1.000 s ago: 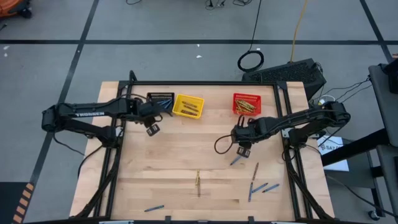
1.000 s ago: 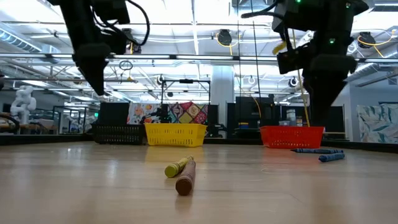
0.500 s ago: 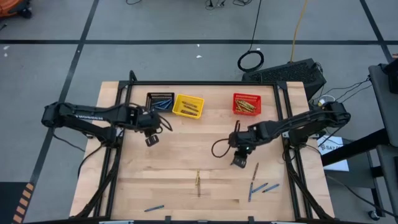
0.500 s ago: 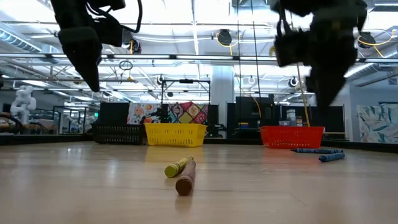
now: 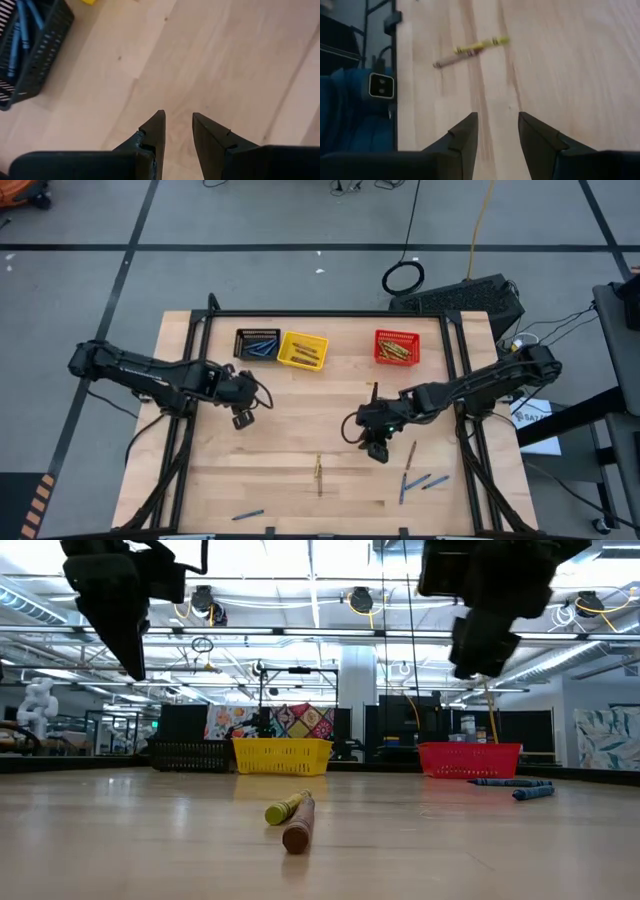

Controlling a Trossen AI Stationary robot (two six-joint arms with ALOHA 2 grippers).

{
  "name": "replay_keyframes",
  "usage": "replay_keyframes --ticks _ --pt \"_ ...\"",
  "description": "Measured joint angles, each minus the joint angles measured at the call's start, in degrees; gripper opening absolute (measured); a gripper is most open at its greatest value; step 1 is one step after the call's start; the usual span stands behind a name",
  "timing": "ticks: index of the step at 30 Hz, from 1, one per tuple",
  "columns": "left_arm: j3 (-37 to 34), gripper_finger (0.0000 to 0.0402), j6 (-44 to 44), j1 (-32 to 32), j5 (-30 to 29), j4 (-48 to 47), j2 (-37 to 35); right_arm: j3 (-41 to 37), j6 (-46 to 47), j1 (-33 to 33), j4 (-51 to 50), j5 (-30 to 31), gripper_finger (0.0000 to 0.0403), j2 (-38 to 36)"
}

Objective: Sort crayons
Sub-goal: Put the right crayon into the yellow bin

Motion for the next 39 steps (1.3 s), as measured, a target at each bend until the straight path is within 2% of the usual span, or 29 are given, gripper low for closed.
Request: replay_keyframes --ticks 6,10,15,21,26,33,39 --pt "0.0 0.0096 -4.25 -3.22 -0.34 1.78 0.0 0.0 -8.56 0.0 12.63 -0.07 0.0128 5.06" --pt "0.0 0.0096 -4.47 -4.69 -0.47 2.53 0.0 0.0 -9.1 0.04 14.13 0.04 0.0128 5.75" --pt "0.0 0.0096 -4.45 -5.67 -1.02 2.56 0.0 0.0 0.42 2.2 8.4 0.03 0.0128 5.47" --pt "0.0 0.0096 -3.92 -6.1 -4.99 2.56 0.0 0.0 10.97 6.79 -3.18 0.02 0.0128 5.45" --pt "0.0 0.0096 -2.5 -6.1 -5.54 2.56 0.0 0.0 17.27 8.71 -13.07 1.11 0.0128 5.45" --pt "0.0 0.0096 -2.41 -6.1 -7.2 2.56 0.0 0.0 43.56 9.01 -25.27 8.79 0.0128 5.45" --pt "0.0 0.0096 -2.39 -6.1 -8.0 2.4 0.0 0.0 58.06 10.92 -25.82 13.64 0.0128 5.45"
